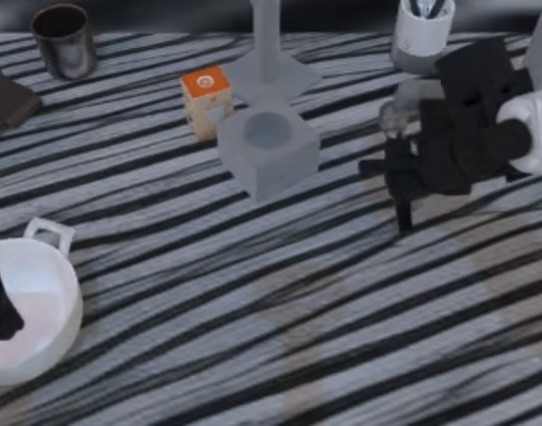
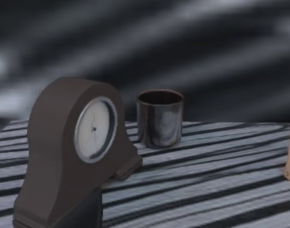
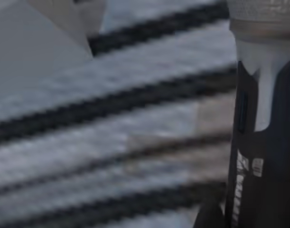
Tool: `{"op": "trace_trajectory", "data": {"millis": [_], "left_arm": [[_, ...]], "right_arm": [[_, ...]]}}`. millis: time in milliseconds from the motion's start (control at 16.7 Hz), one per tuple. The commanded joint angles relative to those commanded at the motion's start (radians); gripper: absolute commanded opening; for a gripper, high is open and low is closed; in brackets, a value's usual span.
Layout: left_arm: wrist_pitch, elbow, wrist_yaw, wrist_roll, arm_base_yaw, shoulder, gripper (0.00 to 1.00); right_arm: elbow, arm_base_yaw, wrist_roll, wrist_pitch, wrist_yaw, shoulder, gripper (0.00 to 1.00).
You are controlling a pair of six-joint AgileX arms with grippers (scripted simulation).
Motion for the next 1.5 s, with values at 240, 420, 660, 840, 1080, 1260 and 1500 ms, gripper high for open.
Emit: {"op": "trace_trajectory", "data": {"millis": [240,420,660,840,1080,1260,1500], "left_arm": [[0.0,0.0,0.0,0.0,0.0,0.0,1.0],[0.0,0.0,0.0,0.0,0.0,0.0,1.0],[0.0,0.0,0.0,0.0,0.0,0.0,1.0],[0.0,0.0,0.0,0.0,0.0,0.0,1.0],[0.0,0.0,0.0,0.0,0.0,0.0,1.0],[0.0,0.0,0.0,0.0,0.0,0.0,1.0],[0.0,0.0,0.0,0.0,0.0,0.0,1.0]], "right_arm": [[-0.099,-0.003,-0.079,0.33,-0.107,-0.076,0.0],[-0.171,-0.005,-0.138,0.595,-0.186,-0.139,0.0],[-0.251,-0.01,-0.206,0.871,-0.272,-0.229,0.0],[-0.283,-0.012,-0.237,0.973,-0.308,-0.273,0.0],[-0.289,-0.013,-0.242,0.989,-0.314,-0.281,0.0],[-0.285,-0.005,-0.24,0.986,-0.31,-0.279,0.0],[-0.306,0.087,-0.236,0.976,-0.219,-0.326,0.0]]}}
